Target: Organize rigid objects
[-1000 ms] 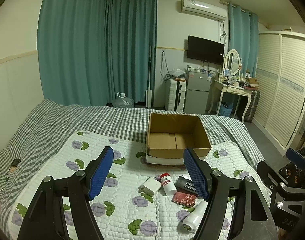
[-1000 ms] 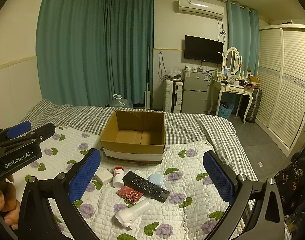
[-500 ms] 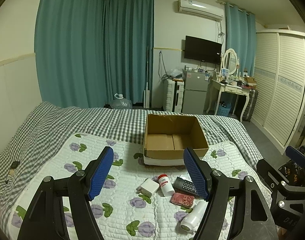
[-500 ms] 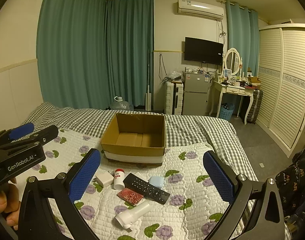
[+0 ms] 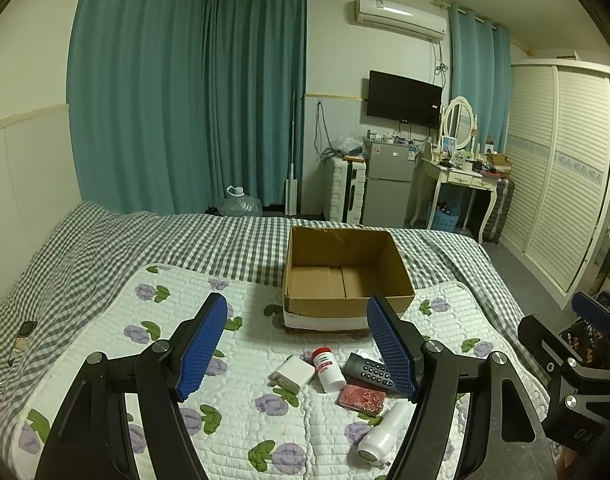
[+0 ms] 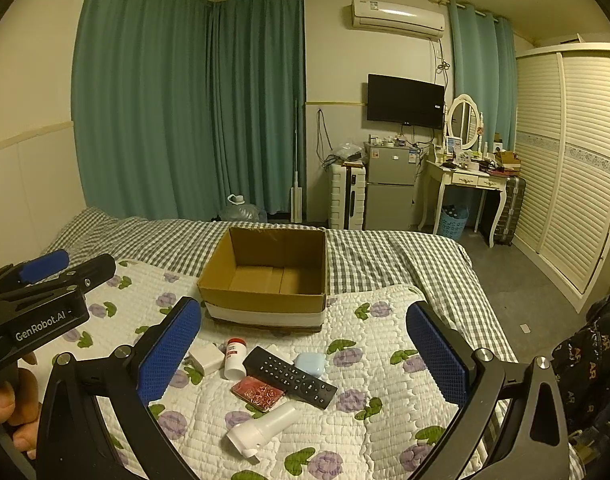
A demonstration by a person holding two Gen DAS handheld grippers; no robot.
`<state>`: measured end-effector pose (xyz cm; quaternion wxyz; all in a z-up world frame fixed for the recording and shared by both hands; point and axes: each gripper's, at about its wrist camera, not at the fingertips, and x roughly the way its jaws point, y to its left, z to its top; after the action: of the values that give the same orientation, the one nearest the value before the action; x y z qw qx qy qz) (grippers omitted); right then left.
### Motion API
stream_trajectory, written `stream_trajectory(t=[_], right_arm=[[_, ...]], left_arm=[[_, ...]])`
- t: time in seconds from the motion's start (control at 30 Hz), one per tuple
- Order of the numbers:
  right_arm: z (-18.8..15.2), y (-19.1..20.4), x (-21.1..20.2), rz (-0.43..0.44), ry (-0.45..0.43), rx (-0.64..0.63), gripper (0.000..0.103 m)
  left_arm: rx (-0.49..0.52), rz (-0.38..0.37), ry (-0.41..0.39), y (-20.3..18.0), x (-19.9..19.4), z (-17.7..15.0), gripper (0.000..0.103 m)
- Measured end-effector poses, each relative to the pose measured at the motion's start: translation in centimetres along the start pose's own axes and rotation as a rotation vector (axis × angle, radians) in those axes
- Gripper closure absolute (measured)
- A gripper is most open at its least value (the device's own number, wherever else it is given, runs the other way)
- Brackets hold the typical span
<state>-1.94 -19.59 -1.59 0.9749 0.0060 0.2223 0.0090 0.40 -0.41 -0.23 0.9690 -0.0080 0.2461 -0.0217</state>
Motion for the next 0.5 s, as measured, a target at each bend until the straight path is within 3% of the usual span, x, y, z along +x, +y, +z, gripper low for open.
stream_trajectory(t=[0.5], right_arm=[[0.15, -0.21, 0.11, 0.002, -0.025, -0.001, 0.0]], left_arm=[[0.014, -0.005, -0.001, -0.38, 0.55, 0.23, 0.028]])
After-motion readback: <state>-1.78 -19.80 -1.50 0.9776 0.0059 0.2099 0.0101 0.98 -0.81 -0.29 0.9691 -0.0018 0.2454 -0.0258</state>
